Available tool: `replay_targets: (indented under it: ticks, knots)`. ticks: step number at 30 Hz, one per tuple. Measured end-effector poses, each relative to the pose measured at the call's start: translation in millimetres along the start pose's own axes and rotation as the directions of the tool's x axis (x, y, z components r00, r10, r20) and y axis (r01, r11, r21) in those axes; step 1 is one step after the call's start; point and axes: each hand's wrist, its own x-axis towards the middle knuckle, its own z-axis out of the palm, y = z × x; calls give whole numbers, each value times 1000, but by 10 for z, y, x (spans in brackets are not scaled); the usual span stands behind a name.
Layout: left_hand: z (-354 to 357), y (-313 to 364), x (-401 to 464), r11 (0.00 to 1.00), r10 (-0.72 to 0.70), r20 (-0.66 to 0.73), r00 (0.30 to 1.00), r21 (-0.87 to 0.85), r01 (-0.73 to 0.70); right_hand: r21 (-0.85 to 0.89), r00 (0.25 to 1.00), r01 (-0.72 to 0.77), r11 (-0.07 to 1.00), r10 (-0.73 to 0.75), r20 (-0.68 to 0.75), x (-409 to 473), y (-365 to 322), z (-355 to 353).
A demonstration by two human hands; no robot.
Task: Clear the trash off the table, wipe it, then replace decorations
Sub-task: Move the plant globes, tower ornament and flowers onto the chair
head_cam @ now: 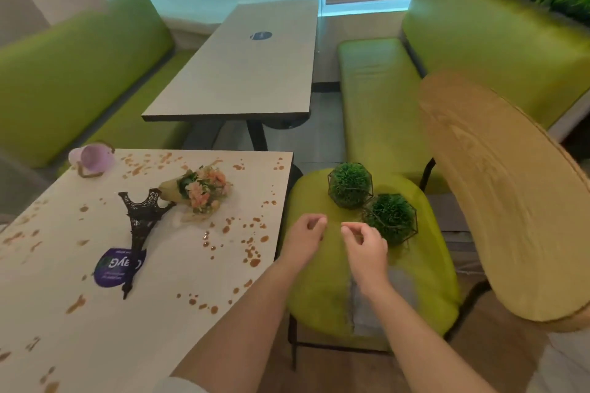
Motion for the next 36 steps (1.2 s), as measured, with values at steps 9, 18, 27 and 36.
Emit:
replay_targets:
  ticks: [9,18,27,36]
  knots:
    - [-1287,-513,-304,992,-87,-218,972,-105,65,120,966,7,993,-38,257,-581,-672,993]
    - [-2679,-1624,-622,979,-183,-333,925,-147,141,39,927,-62,997,43,372,-1310,-1019,2433]
    - [-3399,-2463,-787,971,-237,-323,916,-110,212,-346,915,50,937,96,393,-1711,-1069,3650]
    - [-3662,-2664,-651,967,-240,-311,920,-155,200,-609,937,198,768,33,347,-1622,-1034,4279]
